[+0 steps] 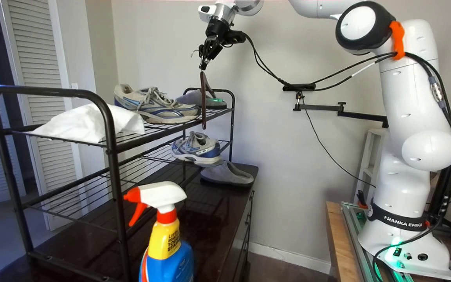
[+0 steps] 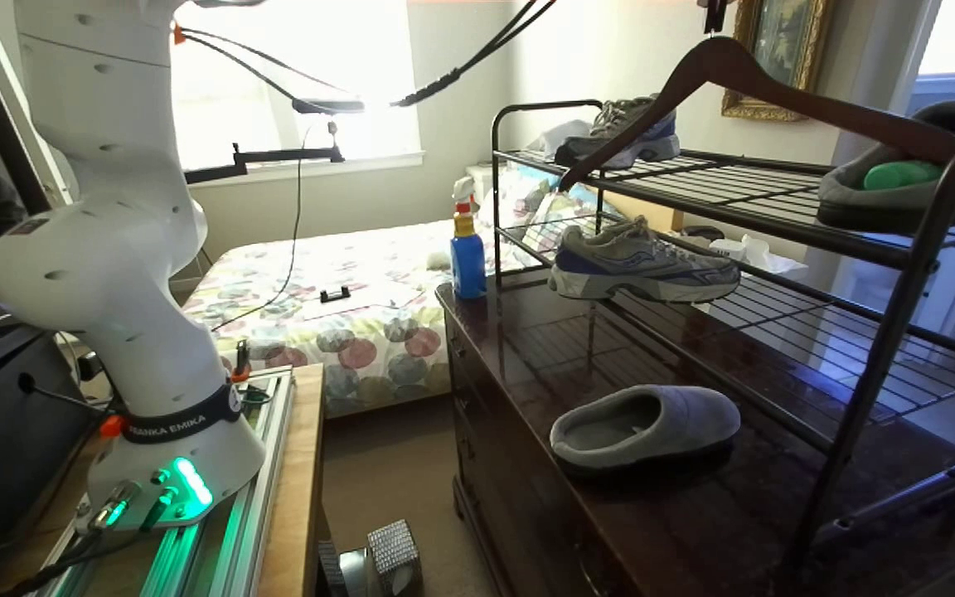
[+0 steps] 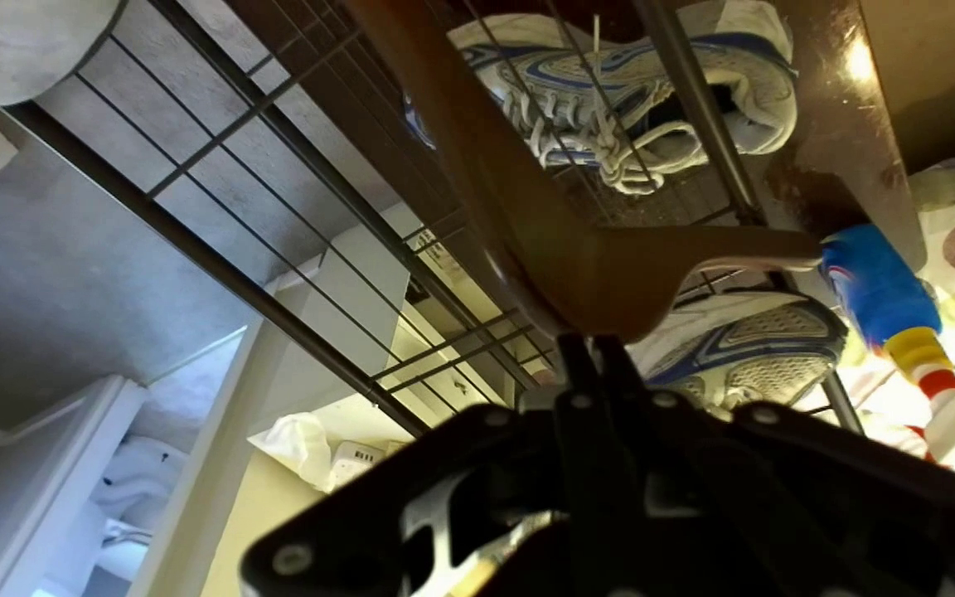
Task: Put the brown hanger on the topmost shelf.
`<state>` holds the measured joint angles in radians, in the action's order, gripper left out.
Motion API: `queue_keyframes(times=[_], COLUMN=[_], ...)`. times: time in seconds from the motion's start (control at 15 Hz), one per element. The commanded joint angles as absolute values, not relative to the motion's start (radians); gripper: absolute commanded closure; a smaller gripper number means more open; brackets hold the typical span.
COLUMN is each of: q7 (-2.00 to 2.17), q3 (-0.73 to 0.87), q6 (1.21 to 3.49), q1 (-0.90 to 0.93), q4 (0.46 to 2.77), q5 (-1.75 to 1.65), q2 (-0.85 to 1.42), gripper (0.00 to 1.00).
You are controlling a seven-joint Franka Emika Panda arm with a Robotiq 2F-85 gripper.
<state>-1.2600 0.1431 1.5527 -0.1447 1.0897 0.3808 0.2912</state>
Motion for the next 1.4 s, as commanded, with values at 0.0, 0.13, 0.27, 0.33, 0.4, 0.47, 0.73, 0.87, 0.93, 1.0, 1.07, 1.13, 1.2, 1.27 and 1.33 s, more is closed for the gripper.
queue_keyframes(times=[0.0,0.13,0.27,0.33,0.4,0.47,0.73,0.87,0.93,1.0,1.07,1.13,1.2,1.27,1.33], q7=[-1.173,-1.126,-1.053,-1.018,-0.972,-0.927,-0.770,-0.713,-0.693,-0.674,-0.662,-0.652,-0.651,-0.654,-0.663], q3=[0.092,0.122,0.126,0.128,0.131,0.134,0.152,0.164,0.172,0.178,0.184,0.192,0.200,0.204,0.210], q6=[1.528,1.551,1.571,1.580,1.595,1.610,1.674,1.697,1.701,1.706,1.716,1.729,1.744,1.755,1.762], q1=[-0.156,-0.117,-0.102,-0.097,-0.092,-0.086,-0.058,-0.045,-0.041,-0.038,-0.038,-0.038,-0.040,-0.047,-0.052], q4=[0.896,0.849,0.791,0.766,0.737,0.710,0.622,0.591,0.581,0.571,0.566,0.560,0.556,0.556,0.553], q5=[0.300,0.295,0.291,0.290,0.290,0.287,0.261,0.241,0.229,0.223,0.219,0.213,0.208,0.211,0.212], q2=[0.416,0.454,0.498,0.517,0.539,0.562,0.643,0.671,0.680,0.687,0.689,0.687,0.682,0.667,0.655], gripper=[0.99,0.99,0.99,0.99,0.99,0.99,0.99,0.99,0.70,0.69,0.62,0.56,0.49,0.42,0.34])
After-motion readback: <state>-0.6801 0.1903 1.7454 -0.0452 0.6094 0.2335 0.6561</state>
